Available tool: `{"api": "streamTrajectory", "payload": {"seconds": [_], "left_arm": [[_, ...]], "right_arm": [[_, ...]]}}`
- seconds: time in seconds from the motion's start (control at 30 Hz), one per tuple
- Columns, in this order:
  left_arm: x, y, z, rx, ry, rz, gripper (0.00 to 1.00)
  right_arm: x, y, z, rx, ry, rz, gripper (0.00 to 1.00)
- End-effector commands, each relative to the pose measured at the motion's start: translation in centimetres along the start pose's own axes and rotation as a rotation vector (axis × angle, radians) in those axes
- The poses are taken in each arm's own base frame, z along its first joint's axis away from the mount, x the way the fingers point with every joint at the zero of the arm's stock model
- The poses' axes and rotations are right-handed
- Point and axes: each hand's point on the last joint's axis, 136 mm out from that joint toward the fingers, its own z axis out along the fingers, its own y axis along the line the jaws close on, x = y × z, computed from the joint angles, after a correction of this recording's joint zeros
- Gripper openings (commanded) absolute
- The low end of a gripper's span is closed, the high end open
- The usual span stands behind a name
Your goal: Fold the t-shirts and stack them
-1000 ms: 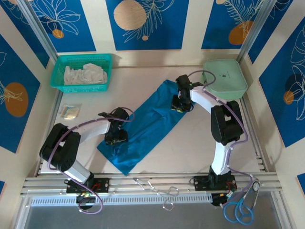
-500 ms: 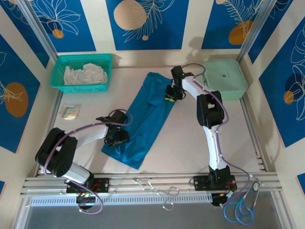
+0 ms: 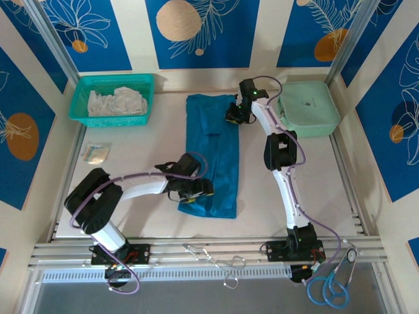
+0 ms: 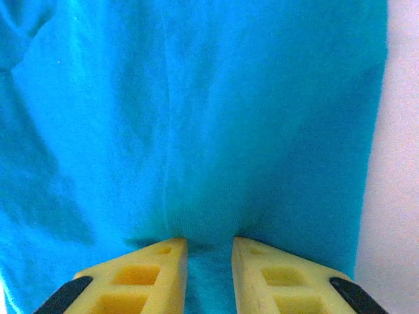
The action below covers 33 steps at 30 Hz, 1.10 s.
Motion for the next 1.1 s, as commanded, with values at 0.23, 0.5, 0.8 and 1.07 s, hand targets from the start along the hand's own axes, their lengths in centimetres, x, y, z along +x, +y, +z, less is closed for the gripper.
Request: {"api": "streamTrajectory", "payload": {"seconds": [0.23,0.5,0.8,1.07], "left_arm": [[2.7,1.8,-9.4,-0.153,-0.073,0.015,0.79],[-1.1,1.2,-9.8,-0.202,-0.186,0.097,0.77],[-3.6,1.2,-6.6,-0.214,-0.156,0.120,0.67],[-7.0,-1.3,-17.3,-0.133,-0.666,0.478,0.89]], "right_arm": [[0.2,5.6,-10.6,-0.072,-0.068,-0.099,0.28],[9.5,5.3,-13.3,-0.031,-0.031,-0.044,0.30],[19.2,4.9,-11.4,-0.025,0.032,-0.047,0.29],[23.1,6.1,-18.4,0.003,-0.179,-0.472,0.35]]}}
